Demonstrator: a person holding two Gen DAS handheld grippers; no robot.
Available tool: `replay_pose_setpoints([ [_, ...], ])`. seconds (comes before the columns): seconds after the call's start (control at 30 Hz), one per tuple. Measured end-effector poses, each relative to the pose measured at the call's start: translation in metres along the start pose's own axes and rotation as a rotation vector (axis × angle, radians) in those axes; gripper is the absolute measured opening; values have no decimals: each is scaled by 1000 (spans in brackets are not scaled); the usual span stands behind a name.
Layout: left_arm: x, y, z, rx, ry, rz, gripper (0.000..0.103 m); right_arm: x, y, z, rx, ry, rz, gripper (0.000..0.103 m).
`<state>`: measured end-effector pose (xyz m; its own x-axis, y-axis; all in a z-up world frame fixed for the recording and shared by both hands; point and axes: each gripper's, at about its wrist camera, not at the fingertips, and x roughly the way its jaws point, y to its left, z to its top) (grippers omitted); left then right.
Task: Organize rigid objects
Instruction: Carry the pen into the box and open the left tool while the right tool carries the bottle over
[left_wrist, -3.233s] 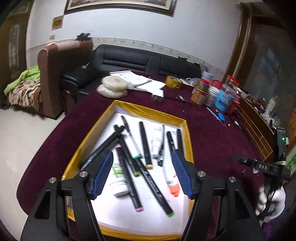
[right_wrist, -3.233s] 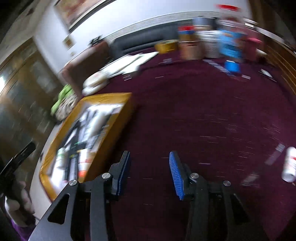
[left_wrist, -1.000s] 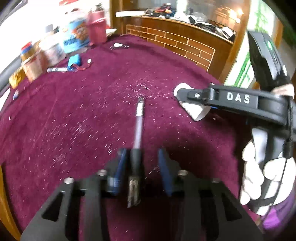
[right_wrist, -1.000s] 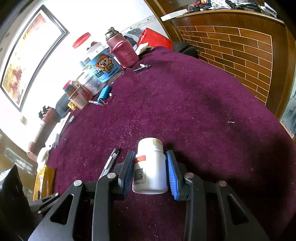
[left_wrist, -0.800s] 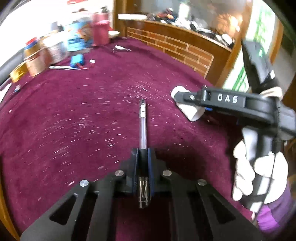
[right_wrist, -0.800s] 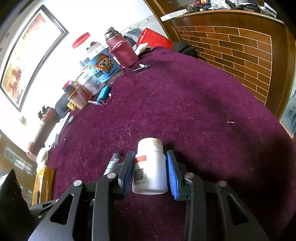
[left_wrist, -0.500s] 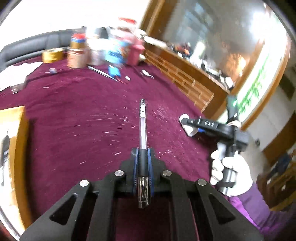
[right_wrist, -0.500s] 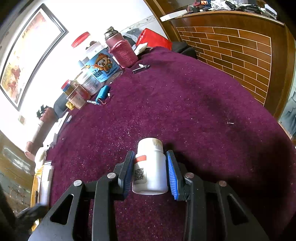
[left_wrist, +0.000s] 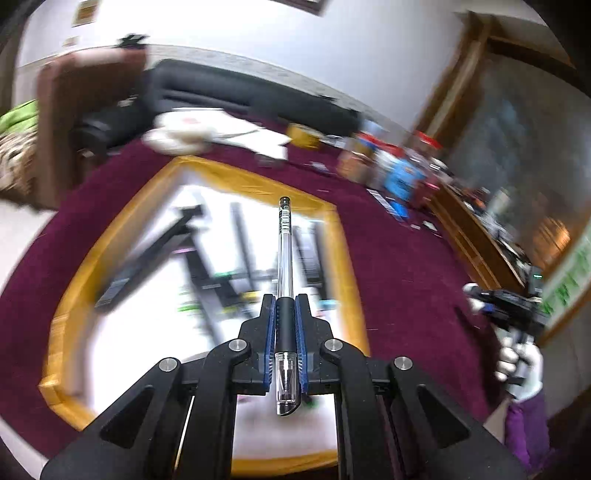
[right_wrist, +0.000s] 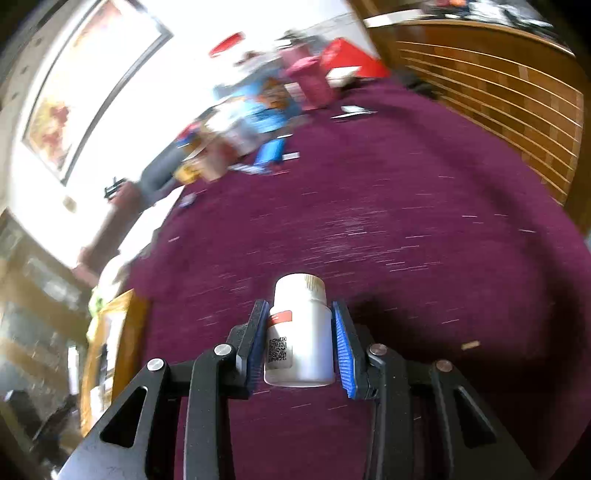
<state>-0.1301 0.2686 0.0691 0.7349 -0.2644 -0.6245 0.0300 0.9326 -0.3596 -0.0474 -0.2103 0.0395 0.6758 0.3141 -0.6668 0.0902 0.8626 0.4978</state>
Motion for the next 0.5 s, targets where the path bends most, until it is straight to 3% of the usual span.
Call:
replay_pose_setpoints([
  [0.2, -9, 54, -14, -99, 11, 149, 8, 19, 100, -25, -173, 102, 173, 31],
  [0.37, 4, 67, -25, -124, 63, 179, 8, 50, 184, -69, -315, 254, 301, 31],
  [0.5, 12, 66, -26, -108, 63, 228, 12, 72, 235, -105, -420, 341, 347, 31],
])
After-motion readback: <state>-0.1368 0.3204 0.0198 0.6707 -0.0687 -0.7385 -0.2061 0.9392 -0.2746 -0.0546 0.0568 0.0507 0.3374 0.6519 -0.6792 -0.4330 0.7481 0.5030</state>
